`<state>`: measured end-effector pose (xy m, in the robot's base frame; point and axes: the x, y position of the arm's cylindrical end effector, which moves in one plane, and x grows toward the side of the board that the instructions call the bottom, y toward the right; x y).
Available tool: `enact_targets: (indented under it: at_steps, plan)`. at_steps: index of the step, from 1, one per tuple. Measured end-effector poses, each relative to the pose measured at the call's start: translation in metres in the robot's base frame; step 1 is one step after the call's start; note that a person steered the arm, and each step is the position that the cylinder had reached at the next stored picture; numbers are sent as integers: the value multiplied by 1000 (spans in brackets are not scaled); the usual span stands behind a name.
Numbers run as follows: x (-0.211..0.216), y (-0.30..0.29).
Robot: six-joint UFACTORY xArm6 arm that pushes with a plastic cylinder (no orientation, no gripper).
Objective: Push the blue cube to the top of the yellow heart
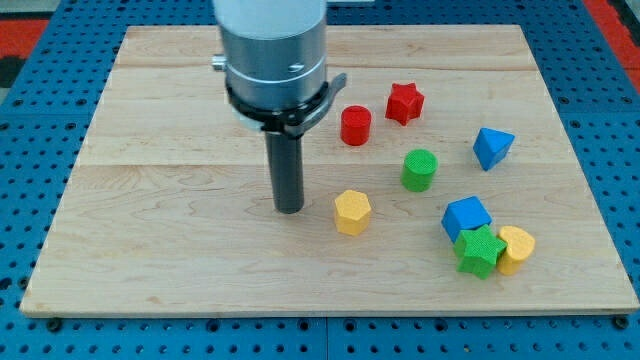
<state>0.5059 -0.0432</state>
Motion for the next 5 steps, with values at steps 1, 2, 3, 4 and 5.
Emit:
enact_targets:
  at_steps: [1, 2, 3, 4, 5]
  plan:
    - [2, 38]
    - [-2, 103]
    - [1, 117]
    - [2, 109]
    - [-8, 72]
